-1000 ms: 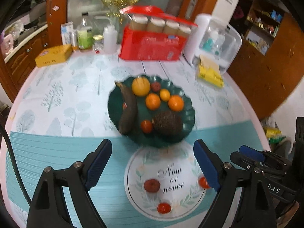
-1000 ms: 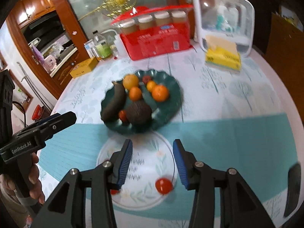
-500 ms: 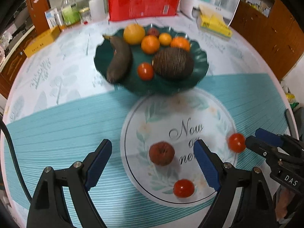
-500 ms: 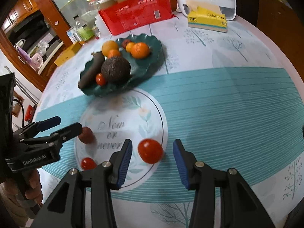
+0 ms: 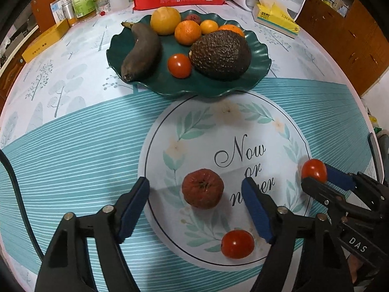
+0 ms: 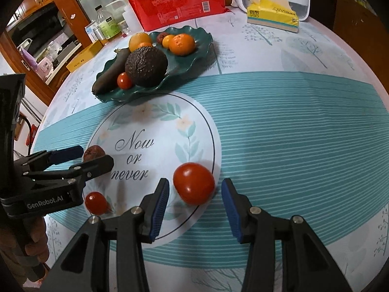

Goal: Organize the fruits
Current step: 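Grasp the wrinkled brown lychee with the left tool while the right tool grasps a red tomato, then carry lychee and tomato onto the green plate and open both tools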

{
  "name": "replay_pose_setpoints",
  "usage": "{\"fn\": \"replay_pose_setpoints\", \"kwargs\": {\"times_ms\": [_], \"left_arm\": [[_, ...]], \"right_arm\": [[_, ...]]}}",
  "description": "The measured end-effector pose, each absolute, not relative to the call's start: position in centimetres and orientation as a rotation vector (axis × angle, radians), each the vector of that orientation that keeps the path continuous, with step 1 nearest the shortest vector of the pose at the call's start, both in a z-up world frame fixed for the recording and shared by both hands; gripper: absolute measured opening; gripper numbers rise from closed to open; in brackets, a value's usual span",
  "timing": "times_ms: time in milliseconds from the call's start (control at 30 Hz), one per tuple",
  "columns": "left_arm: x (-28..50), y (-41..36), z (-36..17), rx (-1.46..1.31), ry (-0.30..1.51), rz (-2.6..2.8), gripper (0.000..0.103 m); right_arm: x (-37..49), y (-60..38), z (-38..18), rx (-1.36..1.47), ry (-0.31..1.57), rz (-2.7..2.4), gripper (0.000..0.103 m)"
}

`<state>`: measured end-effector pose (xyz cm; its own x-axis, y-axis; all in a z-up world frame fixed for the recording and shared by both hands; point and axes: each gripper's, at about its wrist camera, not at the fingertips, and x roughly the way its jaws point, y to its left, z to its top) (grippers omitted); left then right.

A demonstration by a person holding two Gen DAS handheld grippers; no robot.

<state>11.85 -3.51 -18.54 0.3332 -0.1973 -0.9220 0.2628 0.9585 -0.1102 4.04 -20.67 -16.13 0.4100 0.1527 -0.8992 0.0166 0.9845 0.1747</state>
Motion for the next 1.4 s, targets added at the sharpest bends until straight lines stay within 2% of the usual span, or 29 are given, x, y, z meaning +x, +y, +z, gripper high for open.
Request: {"fn": "replay_pose_setpoints", "kwargs": {"times_ms": [233, 300, 367, 400, 433, 700, 900, 1400], "left_arm": [[11.6, -3.6, -18.4, 0.068, 1.178, -0.307, 0.049], [11.5, -3.5, -18.3, 0.062, 1.172, -0.306, 0.037], [11.4, -3.4, -18.3, 0.048, 1.172, -0.314, 0.031], [11.4, -3.4, -18.3, 0.047, 1.172, -0.312, 0.031], [11.3, -3.4, -18.3, 0.046, 1.171, -0.311, 0.031], [10.2, -3.3, -17.3, 0.034, 1.195, -0.324, 0.030], [9.6, -3.2, -13.2, 0.050, 1.155, -0.335, 0.030], [13.8, -1.8, 0.0, 0.130, 0.961, -0.224, 0.030]], "right_arm": [[3.9, -20.2, -16.2, 0.126, 1.120, 0.070, 0.045], [3.9, -19.8, -16.2, 0.097, 1.115, 0.061, 0.045], [3.8, -19.4, -16.2, 0.073, 1.108, 0.056, 0.041], [3.7, -19.3, -16.2, 0.068, 1.105, 0.057, 0.035], [3.7, -19.2, -16.2, 0.064, 1.104, 0.055, 0.035], [3.5, -18.8, -16.0, 0.085, 1.127, 0.079, 0.034], [3.7, -18.4, -13.3, 0.120, 1.131, 0.131, 0.033], [10.9, -19.0, 4.7, 0.060, 0.867, 0.222, 0.033]]}}
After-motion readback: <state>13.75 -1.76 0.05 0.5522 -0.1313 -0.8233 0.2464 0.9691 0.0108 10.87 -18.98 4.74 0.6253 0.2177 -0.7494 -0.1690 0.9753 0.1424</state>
